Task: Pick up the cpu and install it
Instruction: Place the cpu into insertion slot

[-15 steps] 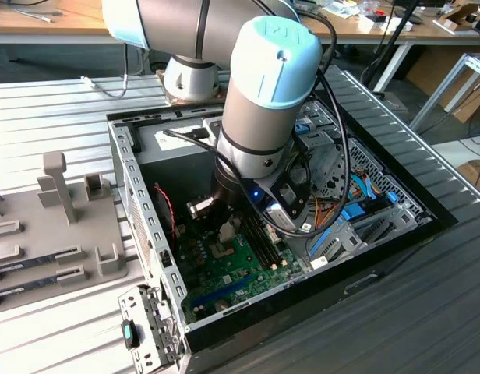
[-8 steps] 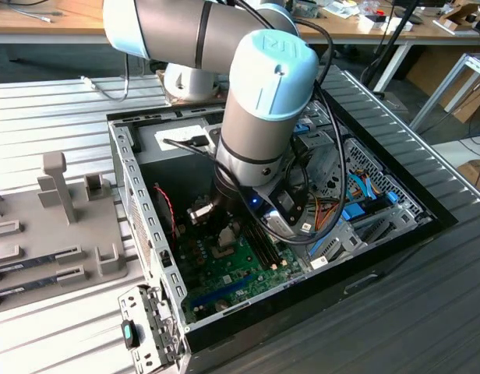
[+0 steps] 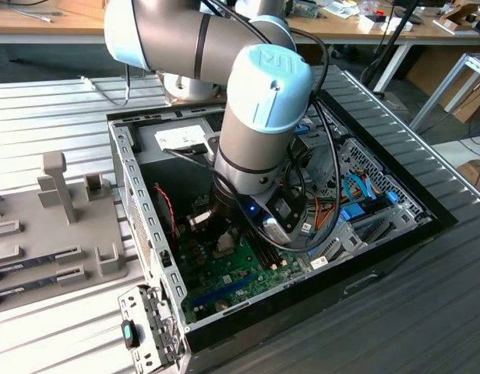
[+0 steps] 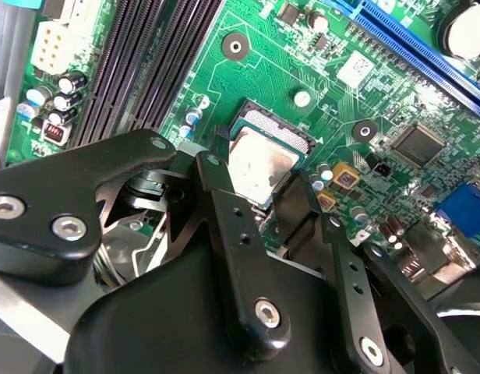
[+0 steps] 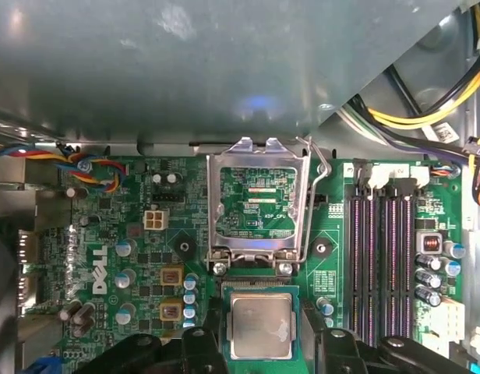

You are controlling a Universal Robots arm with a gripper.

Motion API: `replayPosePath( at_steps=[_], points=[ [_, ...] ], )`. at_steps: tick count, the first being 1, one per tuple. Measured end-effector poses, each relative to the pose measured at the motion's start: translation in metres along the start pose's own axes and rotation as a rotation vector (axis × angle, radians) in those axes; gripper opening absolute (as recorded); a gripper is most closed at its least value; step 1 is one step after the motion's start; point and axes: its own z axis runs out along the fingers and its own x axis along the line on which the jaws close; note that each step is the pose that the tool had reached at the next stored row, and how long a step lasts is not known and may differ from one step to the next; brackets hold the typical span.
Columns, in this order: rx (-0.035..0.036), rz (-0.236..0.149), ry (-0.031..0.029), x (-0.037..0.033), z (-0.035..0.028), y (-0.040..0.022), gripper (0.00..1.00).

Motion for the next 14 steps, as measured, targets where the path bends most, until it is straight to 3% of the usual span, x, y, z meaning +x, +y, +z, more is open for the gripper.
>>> replayPosePath(
  at_steps=[7, 14],
  points=[
    [0.0007, 0.0, 0.0003, 0.003, 0.0067, -0.001, 0.47],
    [0.0019, 0.0, 0.0, 0.0037, 0.0078, -0.0063, 0.47]
  ],
)
